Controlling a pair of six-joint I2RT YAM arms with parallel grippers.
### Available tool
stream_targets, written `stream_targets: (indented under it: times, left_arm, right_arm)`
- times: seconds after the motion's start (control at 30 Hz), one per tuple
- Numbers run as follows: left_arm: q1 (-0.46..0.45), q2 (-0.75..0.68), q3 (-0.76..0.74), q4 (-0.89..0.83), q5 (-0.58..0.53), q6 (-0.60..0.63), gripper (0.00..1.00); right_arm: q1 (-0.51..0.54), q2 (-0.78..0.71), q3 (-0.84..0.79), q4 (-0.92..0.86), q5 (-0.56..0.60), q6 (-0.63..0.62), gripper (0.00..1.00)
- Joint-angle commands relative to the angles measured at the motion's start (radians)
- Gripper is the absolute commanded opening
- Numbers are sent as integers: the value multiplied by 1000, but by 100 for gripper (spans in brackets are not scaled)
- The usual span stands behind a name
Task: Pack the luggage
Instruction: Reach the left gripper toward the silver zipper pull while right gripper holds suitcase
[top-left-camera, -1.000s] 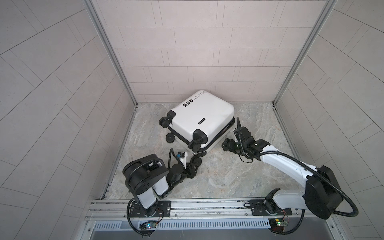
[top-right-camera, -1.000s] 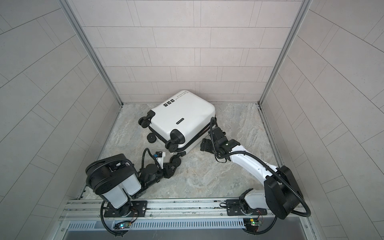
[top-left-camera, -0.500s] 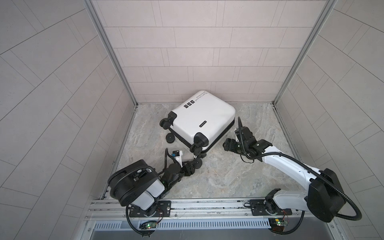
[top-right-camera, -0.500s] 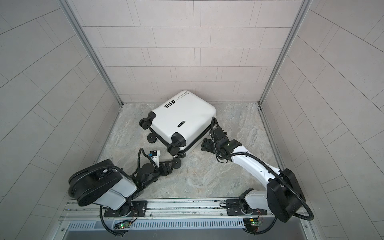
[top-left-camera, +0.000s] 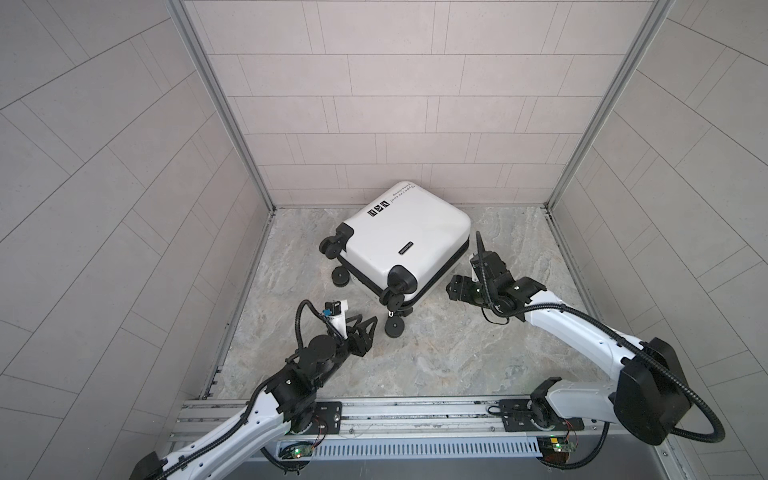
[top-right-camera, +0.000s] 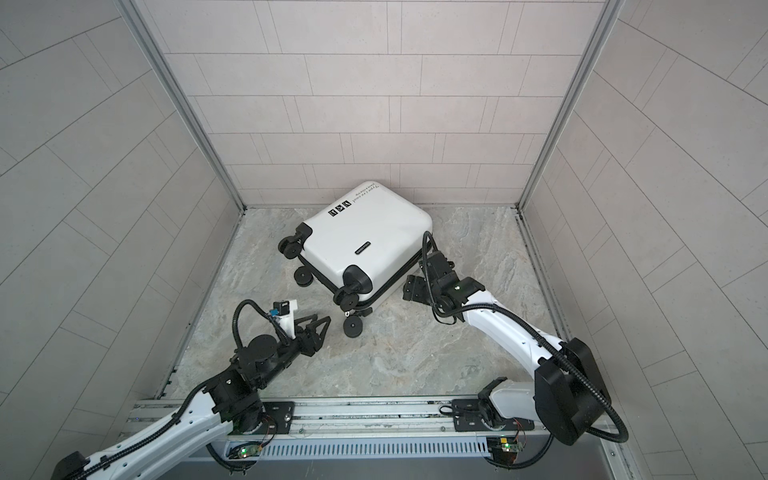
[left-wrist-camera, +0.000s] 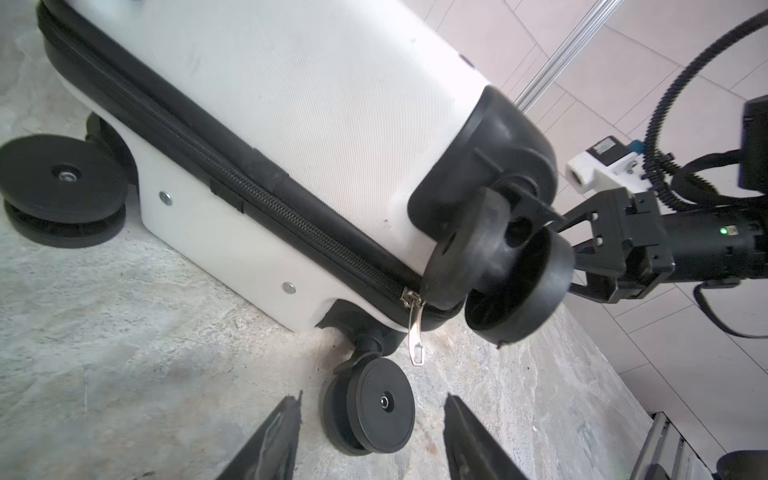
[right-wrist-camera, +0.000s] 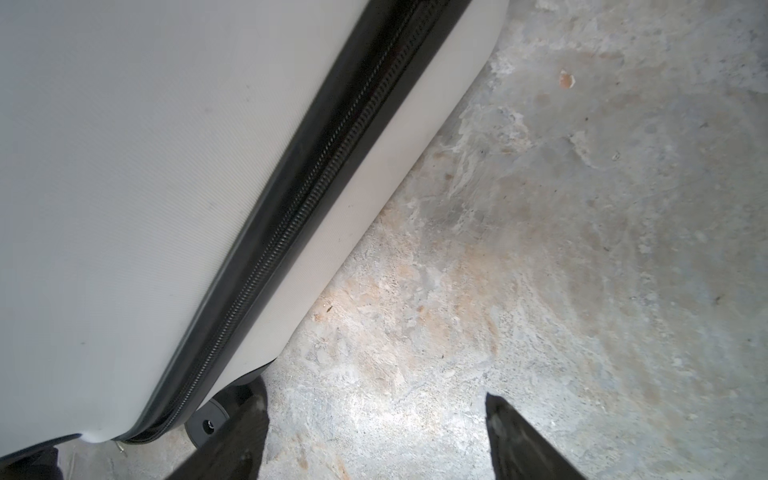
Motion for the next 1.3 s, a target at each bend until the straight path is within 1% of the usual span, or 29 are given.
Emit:
stream_targets:
  times: [0.0, 0.1, 0.2, 0.3, 0.4, 0.47, 0.57, 0.63, 0.67, 0.7, 0.83, 1.07, 1.17, 1.27]
  left_arm:
    - [-6, -127, -39, -187, -10, 52, 59]
    - [-5, -188, -36, -194, -3, 55, 61]
    - [-5, -152, -29, -143, 61, 53, 62]
    - [-5, -27, -17, -41, 138, 42, 60]
    - [-5, 172, 25, 68, 190, 11, 53]
    - [-5, 316, 55, 177, 233, -31, 49]
    - [-4, 481, 70, 343, 272, -104, 46]
    - [-2, 554, 63, 459, 279, -135, 44]
    - [-4, 585, 65, 495, 282, -170, 42]
    - [-5, 603, 71, 511, 287, -175, 40]
    - [-3, 619, 99, 480, 275, -166, 38]
    - [7, 513, 91, 415, 192, -154, 37]
    - [27, 489, 82, 400, 180, -156, 37]
    - [42, 498, 74, 413, 189, -164, 37]
  right_arm:
    - [-4, 4, 39, -15, 17, -22, 85]
    - [-2, 17, 76, -34, 11, -39, 85]
    - [-3, 26, 103, -52, 13, -53, 84]
    - [-2, 31, 123, -60, 15, -59, 84]
    - [-2, 45, 144, -61, 11, -67, 84]
    - [-2, 58, 172, -69, 7, -76, 84]
    - [-4, 71, 210, -85, 5, -91, 84]
    - [-4, 73, 225, -92, 5, -100, 84]
    - [-5, 75, 232, -95, 5, -102, 84]
    - [-6, 74, 237, -97, 4, -105, 84]
    - [-11, 75, 243, -97, -3, -111, 84]
    - [-19, 73, 235, -87, -14, -108, 84]
    - [-18, 75, 238, -85, -20, -106, 84]
    - [-20, 76, 243, -83, -21, -105, 84]
